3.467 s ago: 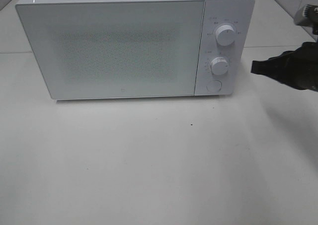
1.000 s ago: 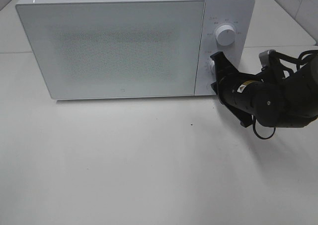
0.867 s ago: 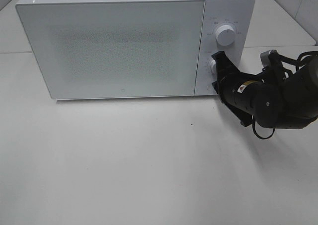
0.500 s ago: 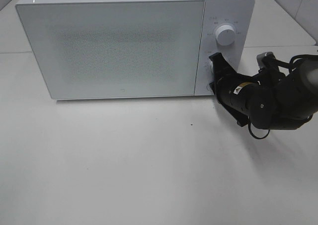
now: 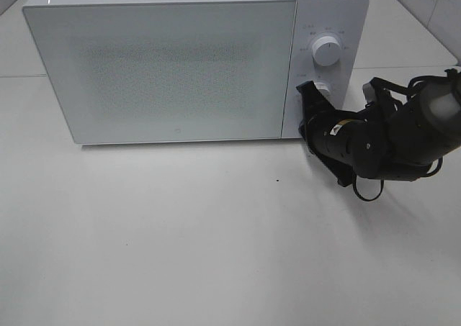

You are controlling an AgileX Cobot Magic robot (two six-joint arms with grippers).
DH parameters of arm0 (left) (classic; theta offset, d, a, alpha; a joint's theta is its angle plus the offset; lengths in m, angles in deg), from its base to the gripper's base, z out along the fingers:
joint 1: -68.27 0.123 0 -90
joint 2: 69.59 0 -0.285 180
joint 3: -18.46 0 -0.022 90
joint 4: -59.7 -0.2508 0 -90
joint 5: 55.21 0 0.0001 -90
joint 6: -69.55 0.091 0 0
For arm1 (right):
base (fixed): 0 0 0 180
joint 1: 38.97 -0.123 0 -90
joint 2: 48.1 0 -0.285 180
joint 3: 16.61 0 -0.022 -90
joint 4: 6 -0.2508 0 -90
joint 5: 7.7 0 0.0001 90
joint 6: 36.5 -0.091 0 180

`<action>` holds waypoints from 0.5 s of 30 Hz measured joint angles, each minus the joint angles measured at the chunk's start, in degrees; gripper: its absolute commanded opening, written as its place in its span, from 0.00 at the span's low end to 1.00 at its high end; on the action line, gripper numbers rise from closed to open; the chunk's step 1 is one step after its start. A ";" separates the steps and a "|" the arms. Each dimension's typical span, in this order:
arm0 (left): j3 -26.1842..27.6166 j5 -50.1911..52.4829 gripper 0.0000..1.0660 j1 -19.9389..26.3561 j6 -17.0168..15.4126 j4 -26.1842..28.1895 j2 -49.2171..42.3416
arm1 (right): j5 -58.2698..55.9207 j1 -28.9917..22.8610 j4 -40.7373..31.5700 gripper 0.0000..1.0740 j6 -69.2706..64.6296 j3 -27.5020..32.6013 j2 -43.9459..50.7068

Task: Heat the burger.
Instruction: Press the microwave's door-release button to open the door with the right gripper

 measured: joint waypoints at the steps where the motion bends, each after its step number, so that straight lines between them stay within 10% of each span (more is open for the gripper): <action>1: 0.00 0.00 0.00 0.00 0.00 0.00 0.00 | -1.20 0.00 -0.46 0.00 0.34 -0.52 0.00; 15: 0.00 0.00 0.00 0.00 0.00 0.00 0.00 | -4.24 0.00 -3.78 0.00 2.81 -1.95 0.00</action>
